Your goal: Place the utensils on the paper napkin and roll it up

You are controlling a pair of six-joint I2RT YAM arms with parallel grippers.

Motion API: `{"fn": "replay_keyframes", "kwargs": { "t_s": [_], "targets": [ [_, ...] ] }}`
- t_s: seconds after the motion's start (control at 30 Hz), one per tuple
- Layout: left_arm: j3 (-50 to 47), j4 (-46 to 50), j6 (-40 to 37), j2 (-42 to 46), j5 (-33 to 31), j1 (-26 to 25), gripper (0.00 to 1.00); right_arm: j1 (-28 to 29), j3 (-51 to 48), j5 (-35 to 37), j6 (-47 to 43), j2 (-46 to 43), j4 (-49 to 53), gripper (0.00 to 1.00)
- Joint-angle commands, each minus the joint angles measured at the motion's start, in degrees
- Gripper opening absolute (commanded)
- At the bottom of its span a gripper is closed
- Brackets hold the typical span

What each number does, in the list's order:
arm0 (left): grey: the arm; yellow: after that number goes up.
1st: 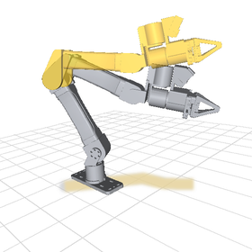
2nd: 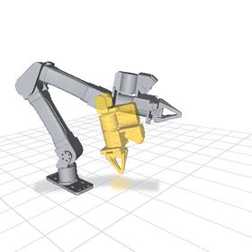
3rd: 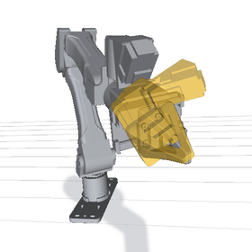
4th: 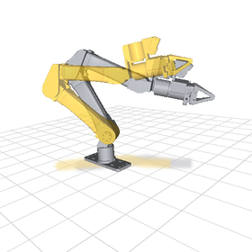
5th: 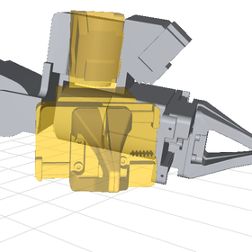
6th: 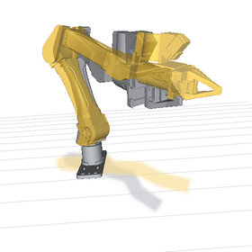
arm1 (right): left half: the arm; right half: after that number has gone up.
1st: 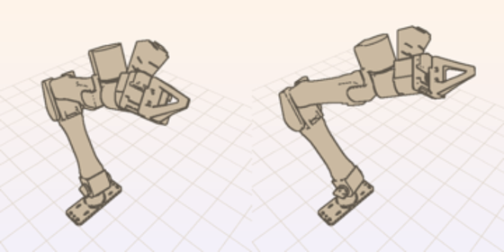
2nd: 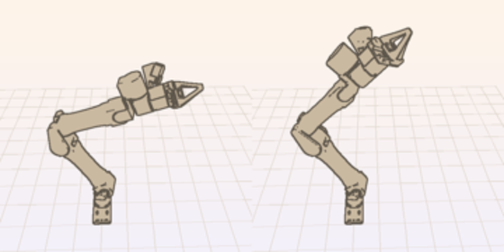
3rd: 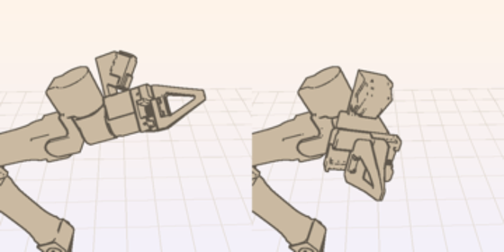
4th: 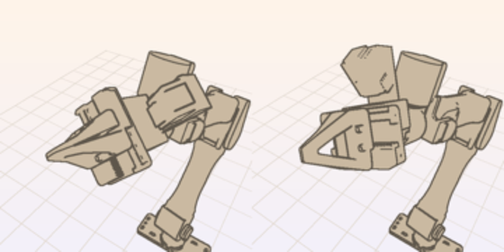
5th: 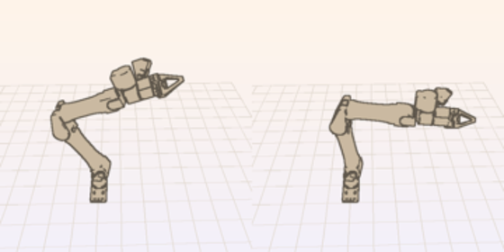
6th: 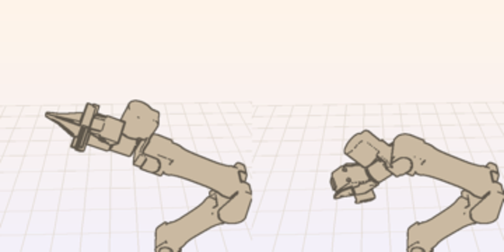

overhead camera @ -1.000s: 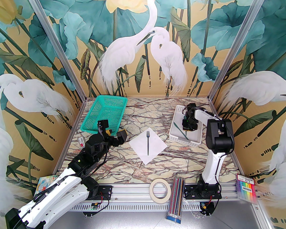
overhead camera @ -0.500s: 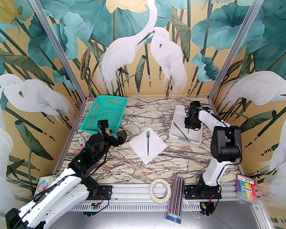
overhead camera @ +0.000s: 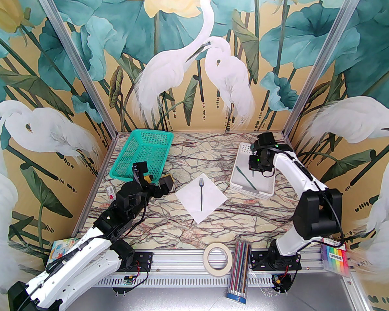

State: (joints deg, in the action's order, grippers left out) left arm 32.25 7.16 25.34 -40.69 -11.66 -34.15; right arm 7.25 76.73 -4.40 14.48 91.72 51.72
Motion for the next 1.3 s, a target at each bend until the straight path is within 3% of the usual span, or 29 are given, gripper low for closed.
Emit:
{"fn": "replay_keyframes", "kwargs": {
  "t_s": [0.0,0.53,1.27],
  "targets": [
    [-1.1,-2.6,1.5,-0.8,0.6,0.0,1.00,3.5,-0.3,-2.8,3.4,-2.8,1.1,0.16],
    [-1.6,-2.7,1.8,-0.5,0.9,0.1,0.99,19.0,-5.5,-8.5,16.2,-3.9,-6.4,0.15],
    [-2.8,-1.7,1.4,2.3,0.1,0.0,0.99,30.0,-12.2,-11.1,25.1,6.9,-16.1,0.15]
  ]
}}
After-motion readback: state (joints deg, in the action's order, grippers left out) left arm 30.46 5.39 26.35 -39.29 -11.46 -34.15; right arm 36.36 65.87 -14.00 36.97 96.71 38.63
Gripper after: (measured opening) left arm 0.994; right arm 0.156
